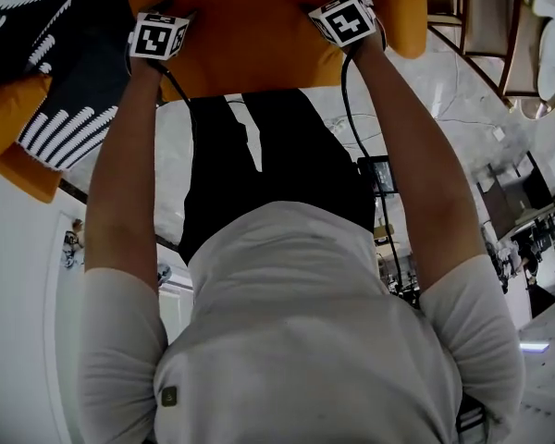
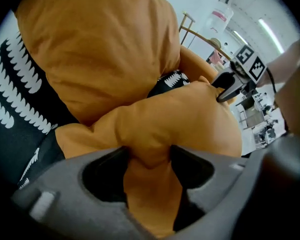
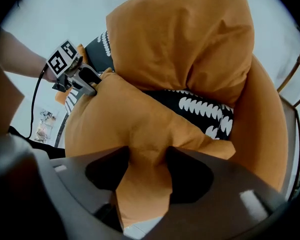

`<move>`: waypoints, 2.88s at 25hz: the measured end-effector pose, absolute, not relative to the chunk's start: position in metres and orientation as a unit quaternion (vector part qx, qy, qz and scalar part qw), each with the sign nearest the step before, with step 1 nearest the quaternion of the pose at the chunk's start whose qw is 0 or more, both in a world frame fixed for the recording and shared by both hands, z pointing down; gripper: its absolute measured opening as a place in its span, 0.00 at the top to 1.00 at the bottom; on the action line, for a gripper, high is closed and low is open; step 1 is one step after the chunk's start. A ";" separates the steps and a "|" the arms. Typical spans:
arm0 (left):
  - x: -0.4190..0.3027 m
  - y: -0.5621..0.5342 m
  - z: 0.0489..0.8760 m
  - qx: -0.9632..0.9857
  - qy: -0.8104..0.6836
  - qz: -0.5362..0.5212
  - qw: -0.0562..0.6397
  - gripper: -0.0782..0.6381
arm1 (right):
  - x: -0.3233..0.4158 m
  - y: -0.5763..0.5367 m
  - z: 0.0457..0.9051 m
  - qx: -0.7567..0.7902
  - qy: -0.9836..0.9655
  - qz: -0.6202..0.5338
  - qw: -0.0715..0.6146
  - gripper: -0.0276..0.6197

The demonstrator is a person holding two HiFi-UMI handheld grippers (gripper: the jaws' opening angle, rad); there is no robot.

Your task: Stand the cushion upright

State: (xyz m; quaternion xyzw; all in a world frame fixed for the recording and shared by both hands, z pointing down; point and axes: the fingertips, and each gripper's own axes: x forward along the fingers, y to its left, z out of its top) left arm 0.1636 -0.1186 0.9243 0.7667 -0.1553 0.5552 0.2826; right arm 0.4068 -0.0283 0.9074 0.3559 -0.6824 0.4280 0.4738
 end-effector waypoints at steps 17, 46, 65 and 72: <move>0.157 -0.080 0.866 0.781 -0.156 0.531 0.290 0.88 | 0.388 -0.003 0.847 0.379 -0.687 0.434 0.444 0.93; -0.122 -0.080 0.618 0.844 -0.283 0.392 0.233 0.88 | 0.123 -0.037 0.601 0.415 -0.771 0.261 0.406 0.93; -0.231 -0.146 0.598 0.785 -0.395 0.410 0.245 0.88 | 0.018 -0.148 0.595 0.298 -0.842 0.220 0.393 0.93; -0.236 -0.194 0.602 0.775 -0.419 0.400 0.252 0.88 | 0.013 -0.205 0.598 0.267 -0.851 0.199 0.407 0.93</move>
